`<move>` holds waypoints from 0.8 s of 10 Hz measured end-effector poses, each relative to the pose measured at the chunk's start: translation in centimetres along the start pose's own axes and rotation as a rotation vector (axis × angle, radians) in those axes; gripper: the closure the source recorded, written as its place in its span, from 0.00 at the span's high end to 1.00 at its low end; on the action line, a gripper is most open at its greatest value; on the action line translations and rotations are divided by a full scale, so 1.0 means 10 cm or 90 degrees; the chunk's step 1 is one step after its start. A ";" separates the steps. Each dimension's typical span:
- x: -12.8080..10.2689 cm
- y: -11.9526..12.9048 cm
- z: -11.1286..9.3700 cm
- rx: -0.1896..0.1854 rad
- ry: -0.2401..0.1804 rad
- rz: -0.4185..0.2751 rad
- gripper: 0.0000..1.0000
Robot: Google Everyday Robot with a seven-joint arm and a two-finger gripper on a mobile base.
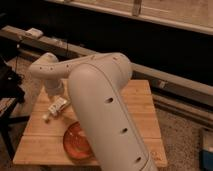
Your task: Place the bottle in the ceramic bowl
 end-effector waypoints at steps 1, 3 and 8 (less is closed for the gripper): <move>-0.02 0.04 0.08 0.004 -0.010 0.022 0.65; -0.06 0.10 0.17 0.007 -0.025 0.068 0.65; -0.08 0.14 0.24 0.007 -0.018 0.088 0.65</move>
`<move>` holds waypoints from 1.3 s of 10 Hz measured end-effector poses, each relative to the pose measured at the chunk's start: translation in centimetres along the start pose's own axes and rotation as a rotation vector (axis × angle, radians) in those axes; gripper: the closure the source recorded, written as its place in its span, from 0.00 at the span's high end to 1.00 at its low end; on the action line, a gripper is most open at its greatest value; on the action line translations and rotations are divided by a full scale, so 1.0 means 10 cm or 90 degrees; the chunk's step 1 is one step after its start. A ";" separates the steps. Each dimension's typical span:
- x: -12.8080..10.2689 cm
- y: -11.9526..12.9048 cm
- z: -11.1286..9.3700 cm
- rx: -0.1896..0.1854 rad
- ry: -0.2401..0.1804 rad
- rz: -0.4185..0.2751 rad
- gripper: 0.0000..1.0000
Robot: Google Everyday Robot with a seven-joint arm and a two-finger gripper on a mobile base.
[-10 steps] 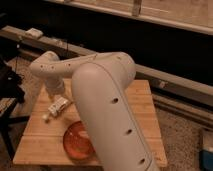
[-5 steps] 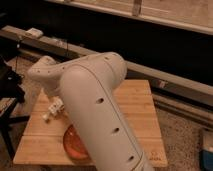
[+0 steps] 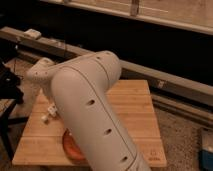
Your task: Place the bottle in the ceramic bowl
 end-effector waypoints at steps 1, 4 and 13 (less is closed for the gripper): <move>-0.04 0.10 0.07 -0.001 0.003 0.002 0.65; -0.09 0.39 0.28 -0.015 0.020 -0.011 0.65; -0.15 0.23 0.44 -0.001 0.036 -0.027 0.65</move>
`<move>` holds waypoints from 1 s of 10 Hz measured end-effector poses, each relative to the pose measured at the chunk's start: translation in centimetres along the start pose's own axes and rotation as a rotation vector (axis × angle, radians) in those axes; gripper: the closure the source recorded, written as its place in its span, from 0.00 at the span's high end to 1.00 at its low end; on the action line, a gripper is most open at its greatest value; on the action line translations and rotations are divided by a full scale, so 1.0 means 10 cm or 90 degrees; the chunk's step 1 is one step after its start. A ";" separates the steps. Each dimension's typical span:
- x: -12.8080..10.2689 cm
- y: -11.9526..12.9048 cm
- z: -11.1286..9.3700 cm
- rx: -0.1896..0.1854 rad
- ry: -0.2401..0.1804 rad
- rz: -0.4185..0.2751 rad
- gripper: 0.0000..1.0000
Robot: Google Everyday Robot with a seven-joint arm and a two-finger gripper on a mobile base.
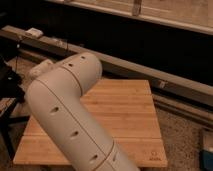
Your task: Place the bottle in the ceramic bowl
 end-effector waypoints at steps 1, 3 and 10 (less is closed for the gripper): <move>0.01 -0.02 0.04 -0.003 0.005 -0.005 0.64; 0.05 -0.02 0.11 -0.011 0.017 -0.018 0.49; 0.40 -0.43 -0.47 -0.051 0.069 -0.081 0.00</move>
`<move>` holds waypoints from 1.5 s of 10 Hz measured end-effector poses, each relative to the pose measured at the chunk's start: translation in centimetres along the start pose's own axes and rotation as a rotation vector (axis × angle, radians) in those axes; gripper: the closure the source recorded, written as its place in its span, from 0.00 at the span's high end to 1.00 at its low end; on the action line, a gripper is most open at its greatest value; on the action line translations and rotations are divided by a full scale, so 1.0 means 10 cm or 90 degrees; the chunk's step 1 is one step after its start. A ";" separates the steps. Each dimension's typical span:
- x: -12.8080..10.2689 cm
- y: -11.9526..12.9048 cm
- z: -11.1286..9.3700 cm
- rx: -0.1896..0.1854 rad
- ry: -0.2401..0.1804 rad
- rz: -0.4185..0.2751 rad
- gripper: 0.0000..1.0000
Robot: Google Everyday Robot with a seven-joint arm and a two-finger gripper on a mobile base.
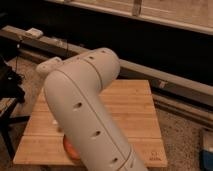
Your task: Place the bottle in the ceramic bowl
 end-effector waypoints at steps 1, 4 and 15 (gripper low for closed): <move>0.15 -0.12 -0.08 -0.008 0.014 -0.007 0.00; 0.66 -0.46 -0.29 -0.022 0.056 -0.027 0.00; 1.46 -1.13 -0.21 0.042 0.067 0.010 0.77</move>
